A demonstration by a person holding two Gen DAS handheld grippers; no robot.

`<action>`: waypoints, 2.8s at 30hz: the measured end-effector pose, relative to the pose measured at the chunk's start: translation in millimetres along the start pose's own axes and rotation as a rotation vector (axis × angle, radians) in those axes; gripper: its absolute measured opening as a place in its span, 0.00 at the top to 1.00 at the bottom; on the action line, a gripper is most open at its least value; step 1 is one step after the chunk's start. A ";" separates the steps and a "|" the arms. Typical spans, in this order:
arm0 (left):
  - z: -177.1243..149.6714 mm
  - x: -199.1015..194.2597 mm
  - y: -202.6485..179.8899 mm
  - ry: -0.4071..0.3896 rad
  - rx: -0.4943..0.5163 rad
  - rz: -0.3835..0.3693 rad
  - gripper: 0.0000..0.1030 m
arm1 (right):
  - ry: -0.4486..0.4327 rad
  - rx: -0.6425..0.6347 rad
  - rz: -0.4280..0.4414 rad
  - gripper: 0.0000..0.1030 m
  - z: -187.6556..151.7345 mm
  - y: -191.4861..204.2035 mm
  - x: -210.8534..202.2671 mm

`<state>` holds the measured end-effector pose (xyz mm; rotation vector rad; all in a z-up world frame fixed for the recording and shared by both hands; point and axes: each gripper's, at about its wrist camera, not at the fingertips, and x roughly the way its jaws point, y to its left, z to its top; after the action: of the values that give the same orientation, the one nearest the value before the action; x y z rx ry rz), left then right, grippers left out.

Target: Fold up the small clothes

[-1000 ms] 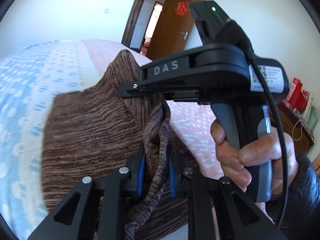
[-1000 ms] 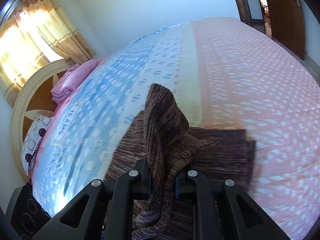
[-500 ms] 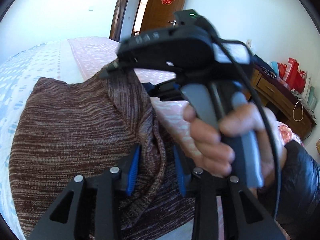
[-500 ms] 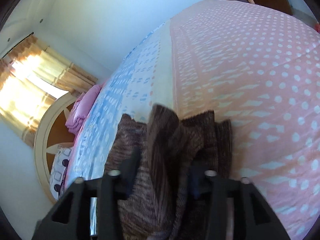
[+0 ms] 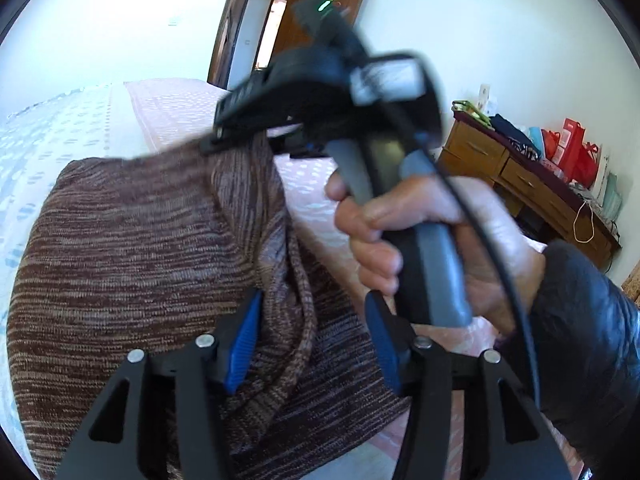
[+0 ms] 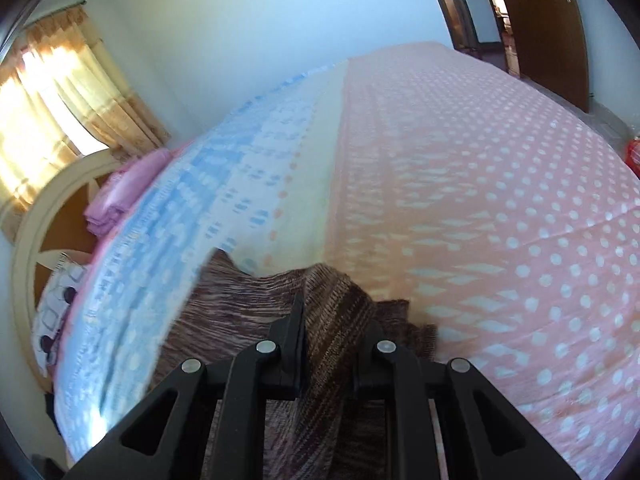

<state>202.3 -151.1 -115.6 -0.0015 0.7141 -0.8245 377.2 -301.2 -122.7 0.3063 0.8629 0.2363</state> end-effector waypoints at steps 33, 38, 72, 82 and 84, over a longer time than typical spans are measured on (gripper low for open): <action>-68.1 -126.2 109.8 0.024 -0.306 0.233 0.19 | -0.011 0.162 -0.061 0.35 -175.5 85.7 -115.6; -66.7 -122.7 111.3 0.040 -0.301 0.243 0.19 | 0.052 0.214 -0.097 0.73 -182.4 75.9 -91.2; -47.5 -74.8 110.8 0.111 -0.228 0.426 0.17 | -0.006 -0.107 -0.440 0.86 -157.6 78.4 -83.2; -51.3 -74.2 103.4 0.116 -0.165 0.494 0.10 | -0.038 0.060 -0.377 0.48 -175.4 49.5 -99.9; -52.0 -75.5 104.3 0.114 -0.157 0.506 0.06 | -0.058 0.098 -0.353 0.48 -183.8 43.7 -111.9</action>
<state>207.1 -14.4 -139.7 0.0828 0.8397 -0.2848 161.2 -266.0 -140.4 0.2462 0.8575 -0.1424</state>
